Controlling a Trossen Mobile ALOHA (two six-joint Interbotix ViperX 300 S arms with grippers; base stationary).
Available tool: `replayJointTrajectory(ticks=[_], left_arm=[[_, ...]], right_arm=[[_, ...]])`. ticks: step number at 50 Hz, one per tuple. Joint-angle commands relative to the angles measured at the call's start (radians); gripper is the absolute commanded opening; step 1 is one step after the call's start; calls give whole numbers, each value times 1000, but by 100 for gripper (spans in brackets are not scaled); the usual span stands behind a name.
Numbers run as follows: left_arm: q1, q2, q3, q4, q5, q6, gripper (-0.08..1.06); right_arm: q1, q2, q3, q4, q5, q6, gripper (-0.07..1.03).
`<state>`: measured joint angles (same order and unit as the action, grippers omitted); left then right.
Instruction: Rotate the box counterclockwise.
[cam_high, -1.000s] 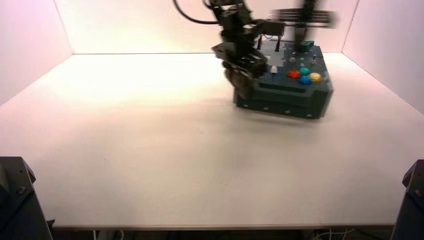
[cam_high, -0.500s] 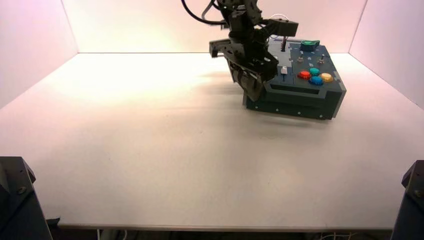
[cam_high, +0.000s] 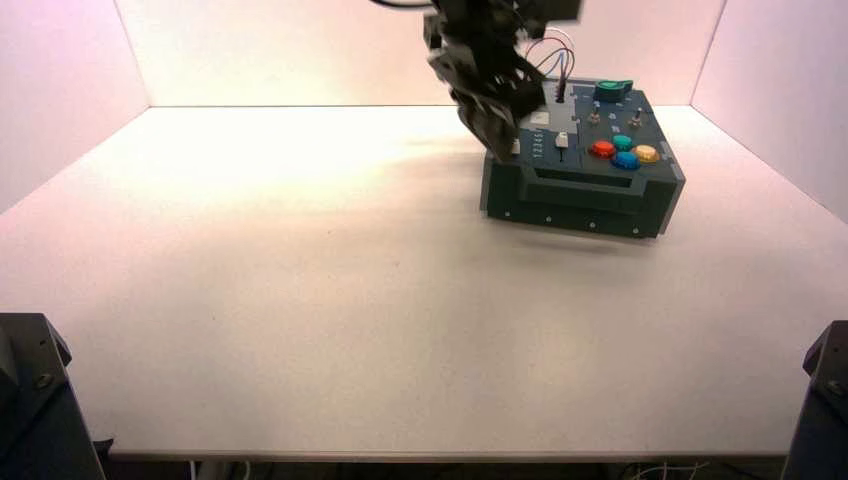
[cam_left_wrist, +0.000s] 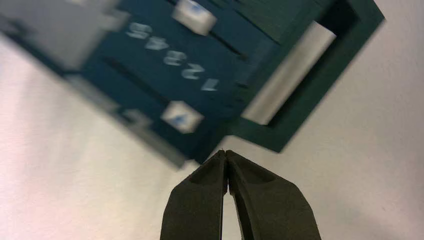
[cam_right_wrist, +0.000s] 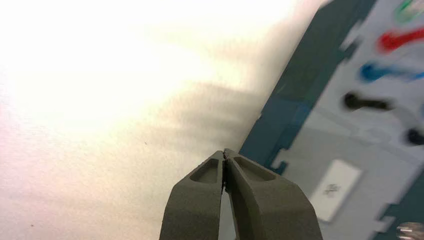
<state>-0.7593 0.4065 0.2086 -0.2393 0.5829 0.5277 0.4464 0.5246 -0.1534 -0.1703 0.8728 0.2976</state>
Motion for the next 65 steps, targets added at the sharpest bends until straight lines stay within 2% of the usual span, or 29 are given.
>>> replayJointTrajectory(ticks=[1,9,16,21,29,35,41,47,51,65], left_arm=[[75,-89,-2,-2,-9,-6,-3],[161,-161,23,-3,-17,-11,-3],[239,-250,44,-3,-21,-17,-3],[272,-310,67,0,-20,-18,-3],[291,-394,117,3,-20,-18,-3],[310,-469,161,5,-18,-18,-3],[354,-565,218,6,-12,-18,-3],[407,-640,276,6,-9,-20,-3],[446,-683,327,8,-8,-18,-3],[454,-793,425,8,9,-20,-3]], right_arm=[[6,-110,-34,-23,-18,0,-2],[6,-224,-3,-38,-75,-5,-2],[8,-344,52,-49,-126,-35,-1],[8,-413,98,-48,-120,-57,3],[6,-529,207,-58,-123,-72,12],[6,-627,288,-75,-138,-72,13],[-6,-710,359,-92,-129,-72,18],[-23,-787,437,-92,-124,-71,19],[-28,-804,479,-87,-124,-60,19],[-17,-865,569,-55,-98,-57,24]])
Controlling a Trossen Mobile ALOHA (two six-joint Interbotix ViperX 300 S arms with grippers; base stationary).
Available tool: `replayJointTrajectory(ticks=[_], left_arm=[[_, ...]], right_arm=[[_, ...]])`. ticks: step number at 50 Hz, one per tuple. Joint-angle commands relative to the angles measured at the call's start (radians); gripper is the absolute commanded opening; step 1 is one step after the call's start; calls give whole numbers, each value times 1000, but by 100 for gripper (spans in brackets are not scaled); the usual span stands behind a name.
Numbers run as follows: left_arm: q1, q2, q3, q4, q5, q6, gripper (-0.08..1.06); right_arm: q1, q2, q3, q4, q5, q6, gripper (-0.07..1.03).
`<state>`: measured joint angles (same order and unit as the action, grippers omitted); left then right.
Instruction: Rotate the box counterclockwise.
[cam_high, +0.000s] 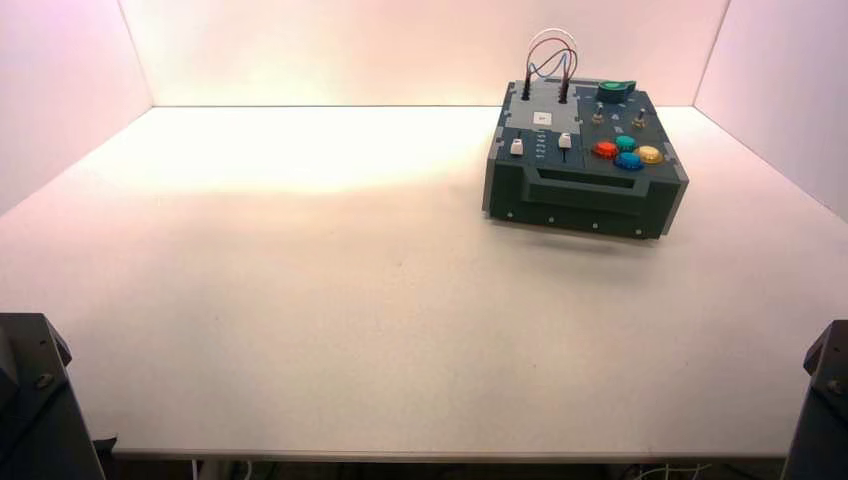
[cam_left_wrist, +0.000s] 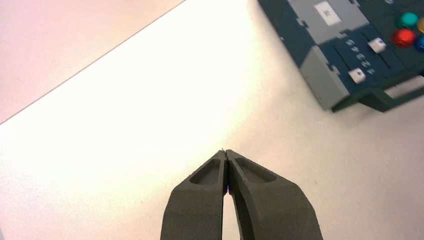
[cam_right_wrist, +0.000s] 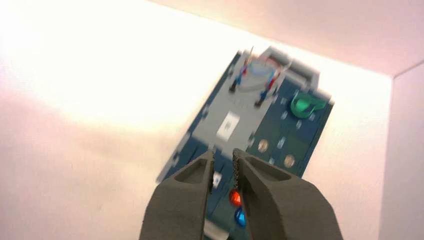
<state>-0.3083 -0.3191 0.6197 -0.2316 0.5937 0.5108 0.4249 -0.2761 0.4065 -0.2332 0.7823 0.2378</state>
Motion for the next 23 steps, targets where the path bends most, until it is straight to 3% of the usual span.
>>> replayJointTrajectory(ticks=[1,10,23], left_arm=[[5,-80,25,0,-2,-3,-3],[5,-158,75,3,0,-3,-3],[3,-207,135,0,-5,-6,-3]], right_arm=[[6,-77,15,9,-12,5,24],[29,-176,54,44,-57,2,24],[69,-201,80,81,-71,-6,24]])
